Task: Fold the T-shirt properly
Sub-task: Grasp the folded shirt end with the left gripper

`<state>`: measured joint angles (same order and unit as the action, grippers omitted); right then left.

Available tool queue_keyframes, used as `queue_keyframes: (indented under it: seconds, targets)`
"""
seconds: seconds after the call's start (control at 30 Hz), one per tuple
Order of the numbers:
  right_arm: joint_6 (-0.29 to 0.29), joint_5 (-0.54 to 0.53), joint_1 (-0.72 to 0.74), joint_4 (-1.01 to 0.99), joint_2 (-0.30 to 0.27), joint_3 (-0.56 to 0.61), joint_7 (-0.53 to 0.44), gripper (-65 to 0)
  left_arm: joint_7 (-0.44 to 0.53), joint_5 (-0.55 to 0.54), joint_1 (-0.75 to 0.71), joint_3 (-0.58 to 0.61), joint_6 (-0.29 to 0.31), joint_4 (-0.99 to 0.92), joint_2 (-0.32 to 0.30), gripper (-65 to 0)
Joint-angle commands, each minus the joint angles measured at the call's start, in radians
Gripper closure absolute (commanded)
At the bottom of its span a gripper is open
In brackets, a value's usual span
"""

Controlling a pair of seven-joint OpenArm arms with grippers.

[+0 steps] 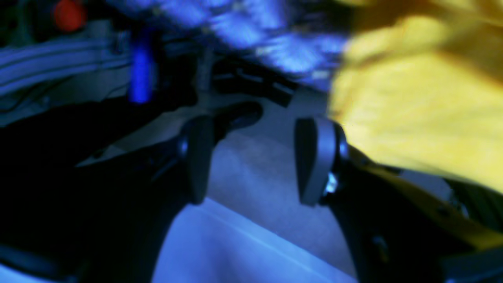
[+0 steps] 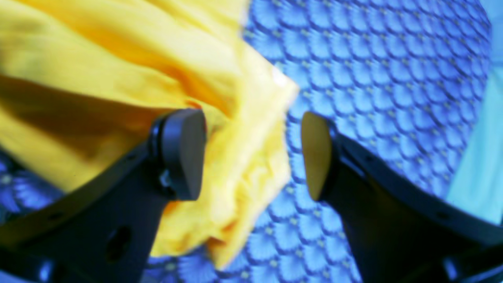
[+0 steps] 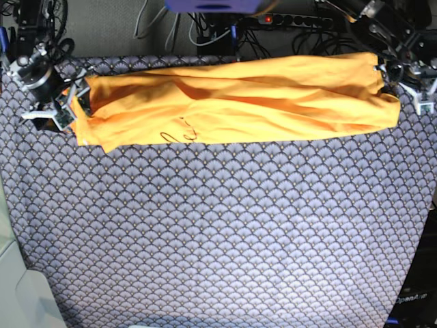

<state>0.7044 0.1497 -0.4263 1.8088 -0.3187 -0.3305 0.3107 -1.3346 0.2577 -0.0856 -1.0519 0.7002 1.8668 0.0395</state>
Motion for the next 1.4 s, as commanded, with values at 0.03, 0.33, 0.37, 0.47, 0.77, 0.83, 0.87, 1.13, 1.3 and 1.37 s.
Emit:
queue_keyframes:
  seconds: [0.03, 0.33, 0.37, 0.47, 0.77, 0.83, 0.87, 1.13, 1.3, 1.37]
  targets:
    - [-0.006, -0.012, 0.005, 0.021, -0.013, -0.023, -0.025, -39.1, 0.004, 0.001, 0.008, -0.014, -0.002, 0.015, -0.040, -32.9]
    - [-0.006, -0.012, 0.007, 0.016, 0.025, -0.023, -0.018, -39.1, -0.036, 0.001, 0.076, -0.014, -0.002, 0.026, -0.060, -32.7]
    - [-0.006, -0.012, 0.007, 0.016, 0.026, -0.023, -0.018, -39.1, -0.052, -0.001, 0.093, -0.012, -0.002, 0.026, -0.059, -32.7]
    - [-0.006, -0.012, 0.005, 0.016, 0.037, -0.023, -0.018, -39.1, -0.062, 0.001, 0.145, -0.012, -0.002, 0.027, -0.059, -32.7]
    - [-0.006, -0.012, 0.005, 0.013, 0.037, -0.022, -0.018, -39.1, -0.062, -0.001, 0.267, -0.006, -0.002, -0.029, -0.057, -32.8]
    - [-0.006, -0.012, 0.005, 0.013, 0.037, -0.022, -0.018, -39.1, -0.062, -0.001, 0.289, -0.006, -0.002, -0.098, -0.057, -32.8]
    - [-0.006, -0.012, 0.005, 0.012, 0.037, -0.022, -0.018, -39.1, -0.062, -0.001, 0.297, -0.008, -0.002, -0.128, -0.057, -32.8]
    - [-0.006, -0.011, 0.002, 0.012, 0.037, -0.025, -0.018, -39.1, 0.025, -0.001, 0.300, -0.008, -0.002, -0.220, -0.026, -32.8]
    - [-0.006, -0.011, 0.002, 0.012, 0.037, -0.020, -0.018, -39.1, 0.017, -0.002, 0.301, -0.008, -0.002, -0.209, 0.026, -32.9]
    - [-0.006, -0.009, 0.002, 0.012, 0.037, -0.020, -0.018, -39.1, 0.017, -0.004, 0.303, -0.008, -0.002, -0.209, 0.035, -33.0]
